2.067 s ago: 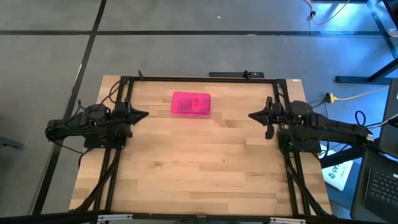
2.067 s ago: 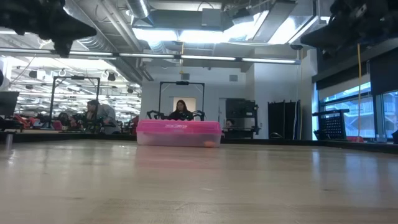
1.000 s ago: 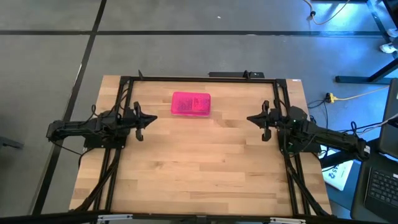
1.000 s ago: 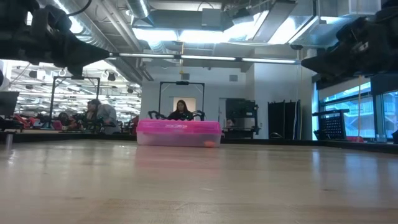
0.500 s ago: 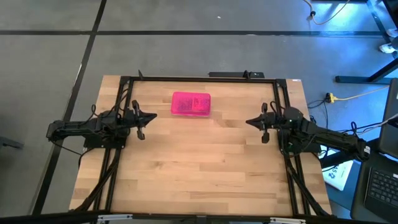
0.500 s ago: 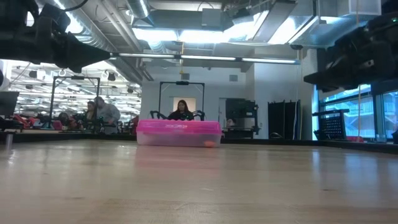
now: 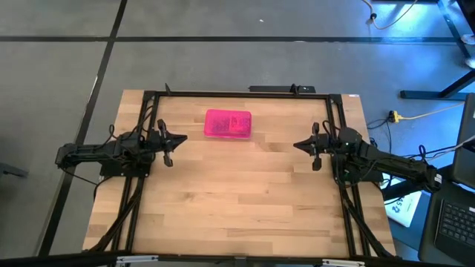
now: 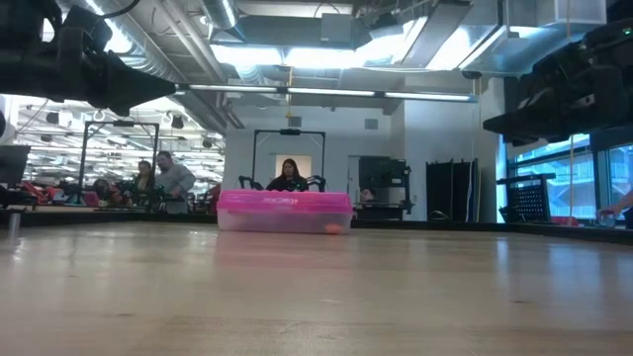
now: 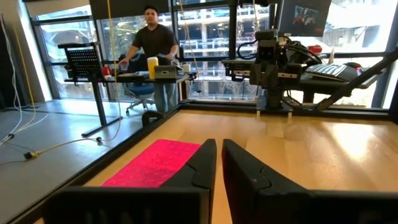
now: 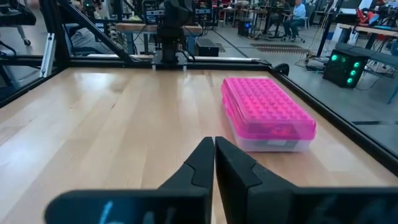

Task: Pack school essentials
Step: Return to Home Position

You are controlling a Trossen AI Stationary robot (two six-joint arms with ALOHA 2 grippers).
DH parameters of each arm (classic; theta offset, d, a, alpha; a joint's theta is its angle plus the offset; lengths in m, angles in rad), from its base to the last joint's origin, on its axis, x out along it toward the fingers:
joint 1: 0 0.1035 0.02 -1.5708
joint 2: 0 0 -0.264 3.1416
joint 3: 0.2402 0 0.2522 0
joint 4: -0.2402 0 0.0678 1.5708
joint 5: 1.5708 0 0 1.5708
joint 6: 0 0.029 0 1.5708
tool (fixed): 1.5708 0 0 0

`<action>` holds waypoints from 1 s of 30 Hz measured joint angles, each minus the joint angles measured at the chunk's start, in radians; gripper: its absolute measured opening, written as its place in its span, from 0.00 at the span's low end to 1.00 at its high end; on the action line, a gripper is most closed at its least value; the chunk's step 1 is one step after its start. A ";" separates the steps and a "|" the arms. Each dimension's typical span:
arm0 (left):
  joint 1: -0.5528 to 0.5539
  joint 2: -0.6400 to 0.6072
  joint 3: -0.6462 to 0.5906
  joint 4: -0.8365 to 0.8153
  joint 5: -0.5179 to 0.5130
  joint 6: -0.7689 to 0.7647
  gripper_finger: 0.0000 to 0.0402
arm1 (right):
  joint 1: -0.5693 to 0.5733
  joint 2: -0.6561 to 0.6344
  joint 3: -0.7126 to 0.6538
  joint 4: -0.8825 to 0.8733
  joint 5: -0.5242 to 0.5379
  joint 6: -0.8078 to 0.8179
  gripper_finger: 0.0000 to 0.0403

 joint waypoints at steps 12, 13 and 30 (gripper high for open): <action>0.000 0.000 0.000 0.000 0.000 -0.001 0.01 | 0.000 0.000 0.000 0.000 -0.001 0.262 0.04; 0.000 0.000 0.000 0.000 0.000 -0.001 0.00 | 0.000 0.000 0.000 0.000 0.000 0.303 0.04; 0.000 0.000 0.000 0.000 0.000 -0.001 0.07 | 0.000 0.000 0.001 0.000 0.000 0.398 0.04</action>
